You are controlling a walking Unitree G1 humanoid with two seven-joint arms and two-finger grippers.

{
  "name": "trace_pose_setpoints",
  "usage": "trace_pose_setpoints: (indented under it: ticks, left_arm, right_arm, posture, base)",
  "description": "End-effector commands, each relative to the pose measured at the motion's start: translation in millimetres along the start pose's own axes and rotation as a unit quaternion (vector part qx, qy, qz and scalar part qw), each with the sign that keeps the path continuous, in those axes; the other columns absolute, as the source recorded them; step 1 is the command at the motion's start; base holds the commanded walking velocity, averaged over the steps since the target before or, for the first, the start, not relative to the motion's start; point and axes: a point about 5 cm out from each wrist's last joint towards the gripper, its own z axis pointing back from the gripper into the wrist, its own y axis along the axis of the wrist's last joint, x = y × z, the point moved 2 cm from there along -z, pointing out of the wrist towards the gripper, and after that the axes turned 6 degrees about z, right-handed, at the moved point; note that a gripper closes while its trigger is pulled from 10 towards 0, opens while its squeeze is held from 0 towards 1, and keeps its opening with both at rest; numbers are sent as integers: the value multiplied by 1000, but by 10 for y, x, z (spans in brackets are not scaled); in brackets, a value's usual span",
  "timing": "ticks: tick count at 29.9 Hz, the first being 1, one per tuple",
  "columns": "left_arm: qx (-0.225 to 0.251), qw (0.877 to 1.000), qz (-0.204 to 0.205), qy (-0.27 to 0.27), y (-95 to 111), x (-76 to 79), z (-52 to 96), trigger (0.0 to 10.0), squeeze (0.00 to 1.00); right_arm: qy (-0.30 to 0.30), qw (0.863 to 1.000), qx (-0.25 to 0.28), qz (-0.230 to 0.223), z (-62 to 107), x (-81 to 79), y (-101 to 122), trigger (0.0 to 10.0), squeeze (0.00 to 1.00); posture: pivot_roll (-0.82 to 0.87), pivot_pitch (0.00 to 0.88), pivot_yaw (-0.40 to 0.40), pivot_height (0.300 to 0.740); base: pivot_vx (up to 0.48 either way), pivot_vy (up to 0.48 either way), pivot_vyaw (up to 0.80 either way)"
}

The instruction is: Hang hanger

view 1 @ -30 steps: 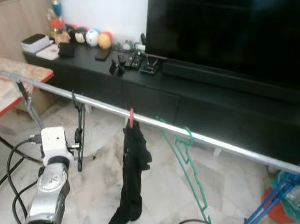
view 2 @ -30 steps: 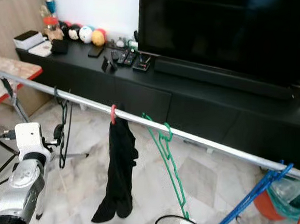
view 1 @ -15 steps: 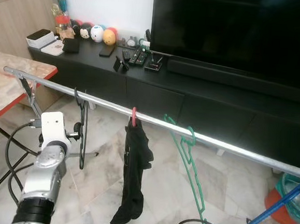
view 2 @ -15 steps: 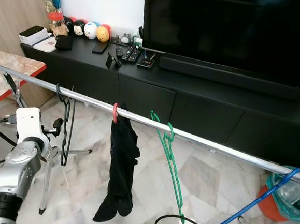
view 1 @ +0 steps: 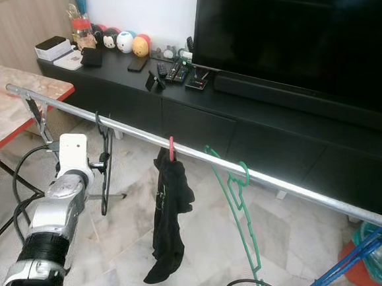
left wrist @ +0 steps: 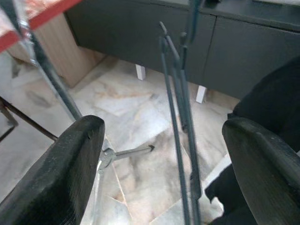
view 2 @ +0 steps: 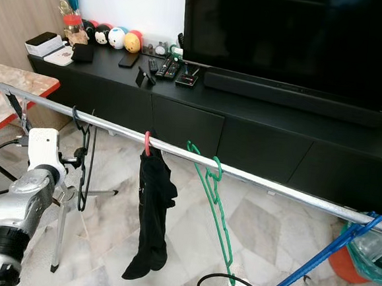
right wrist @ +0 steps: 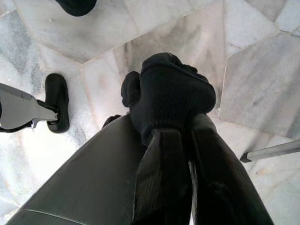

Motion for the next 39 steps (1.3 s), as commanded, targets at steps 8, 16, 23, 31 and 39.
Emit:
trace_pose_setpoints:
  ticks: [8, 16, 23, 31, 39]
  left_arm:
    - [-11, 999, 0, 37, 60, 74, -168, 10000, 0]
    - [-13, 999, 6, 29, 47, 171, -232, 10000, 0]
    - [-5, 1000, -6, 23, 49, 235, -251, 0, 0]
    - [0, 1000, -21, 23, 18, 242, -255, 0, 0]
    - [7, 999, -21, 34, 13, 229, -255, 0, 0]
  right_arm:
    - [-4, 1000, 0, 4, 8, 47, -15, 10000, 0]
    - [-2, 1000, -3, 15, 13, 61, -41, 10000, 0]
    - [-2, 1000, -4, 21, 16, 82, -43, 10000, 0]
    - [2, 999, -3, 33, 18, 93, -36, 10000, 0]
    - [-1, 1000, -1, 24, 20, 104, -37, 10000, 0]
  posture:
    - [-48, 0, -11, 740]
    - [-64, 0, -14, 740]
    - [-68, 0, -19, 740]
    - [-74, 0, -19, 740]
    - [-83, 0, -23, 740]
  base:
    - [0, 0, 0]
    - [0, 0, 0]
    - [0, 0, 0]
    - [0, 0, 0]
    - [0, 0, 0]
